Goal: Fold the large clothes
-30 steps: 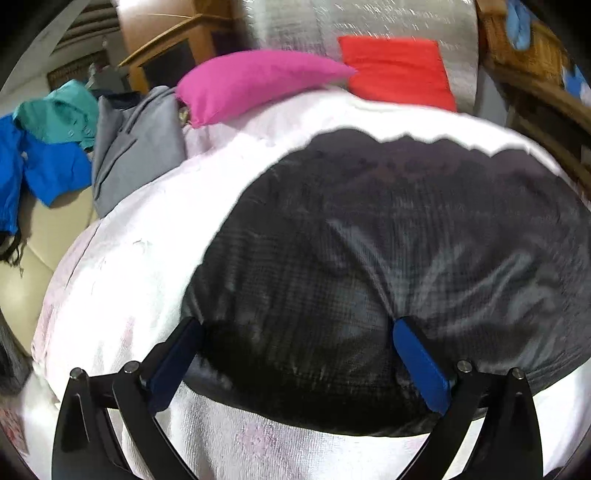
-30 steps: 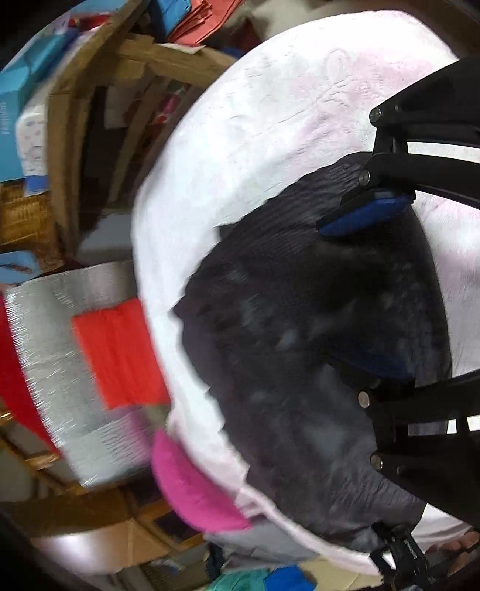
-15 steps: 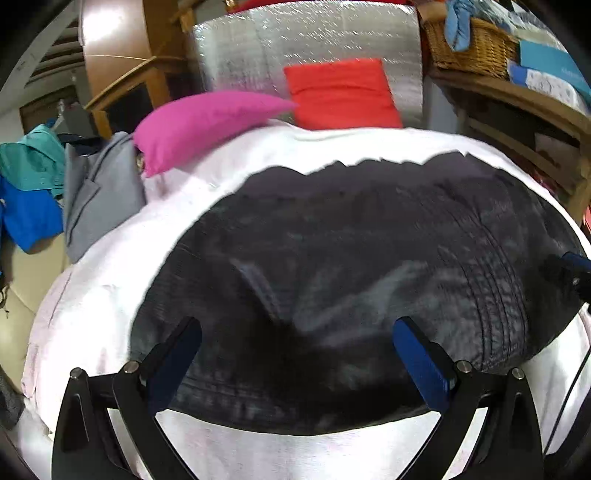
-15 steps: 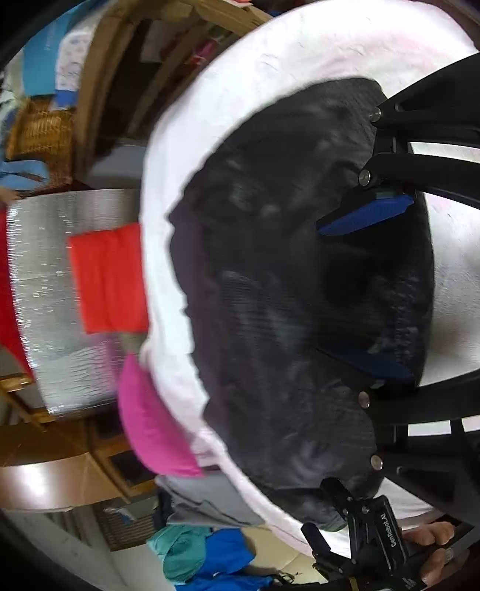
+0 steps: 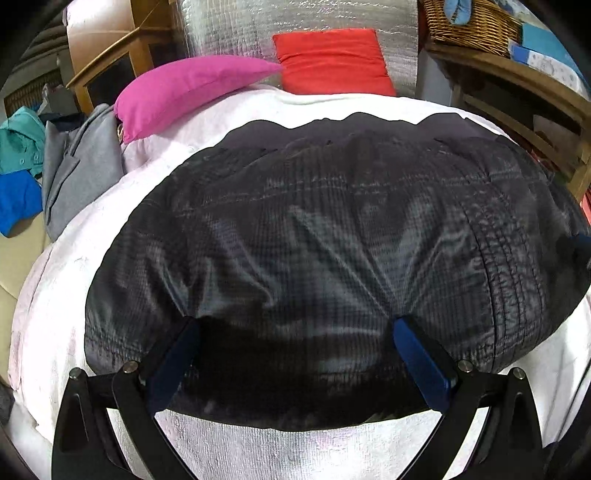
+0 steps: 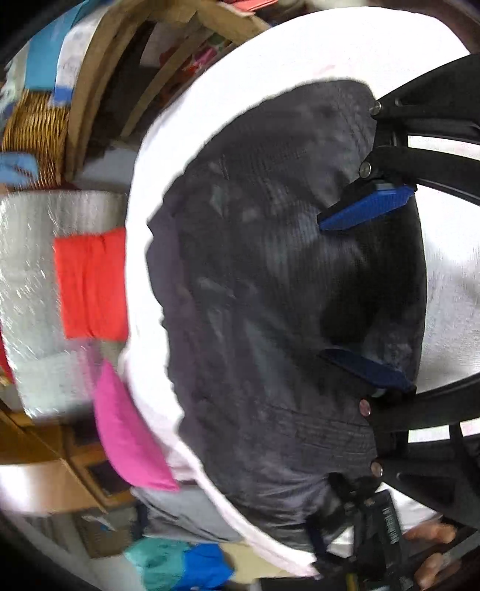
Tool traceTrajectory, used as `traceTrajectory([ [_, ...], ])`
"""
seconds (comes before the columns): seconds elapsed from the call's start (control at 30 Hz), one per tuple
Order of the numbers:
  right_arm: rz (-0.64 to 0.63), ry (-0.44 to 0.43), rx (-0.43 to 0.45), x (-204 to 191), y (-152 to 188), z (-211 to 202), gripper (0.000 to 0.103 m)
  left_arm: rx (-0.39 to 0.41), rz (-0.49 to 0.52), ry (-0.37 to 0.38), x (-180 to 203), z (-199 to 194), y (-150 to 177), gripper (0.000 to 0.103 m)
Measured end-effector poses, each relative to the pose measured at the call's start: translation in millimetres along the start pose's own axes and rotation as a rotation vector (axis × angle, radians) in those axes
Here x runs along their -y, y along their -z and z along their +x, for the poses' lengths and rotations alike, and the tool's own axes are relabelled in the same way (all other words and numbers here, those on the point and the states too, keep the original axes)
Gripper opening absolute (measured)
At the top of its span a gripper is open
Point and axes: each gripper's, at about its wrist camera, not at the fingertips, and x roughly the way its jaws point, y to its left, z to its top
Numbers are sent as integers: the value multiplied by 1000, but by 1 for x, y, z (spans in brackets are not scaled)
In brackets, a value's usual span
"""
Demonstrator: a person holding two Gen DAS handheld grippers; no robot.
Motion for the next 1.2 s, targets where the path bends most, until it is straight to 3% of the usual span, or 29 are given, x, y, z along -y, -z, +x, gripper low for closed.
traceTrajectory([
  [0.1, 83, 45, 49, 21, 0, -12, 71, -24, 12, -2, 1, 2, 3, 103],
  [0.23, 141, 120, -27, 40, 7, 2, 71, -50, 3, 14, -1, 3, 0, 103],
  [0.37, 51, 170, -60, 29, 10, 10, 75, -129, -10, -26, 1, -2, -4, 103],
  [0.47, 76, 161, -45, 30, 11, -2, 75, -161, -60, -54, -4, -17, -9, 103],
  [0.63, 82, 163, 102, 27, 10, -64, 75, 34, -55, -141, -15, -88, -23, 103],
  [0.77, 52, 145, 176, 15, 2, -114, 75, 224, -55, -151, -19, -165, -35, 103],
  [0.97, -30, 119, 265, -26, -12, -201, 84, 356, -26, -204, -14, -253, -36, 103],
  [1.13, -46, 97, 318, -47, -14, -255, 85, 448, -57, -111, -27, -312, -23, 103],
  [1.2, -44, 101, 338, -53, -10, -277, 88, 479, -70, -112, -33, -330, -22, 103],
])
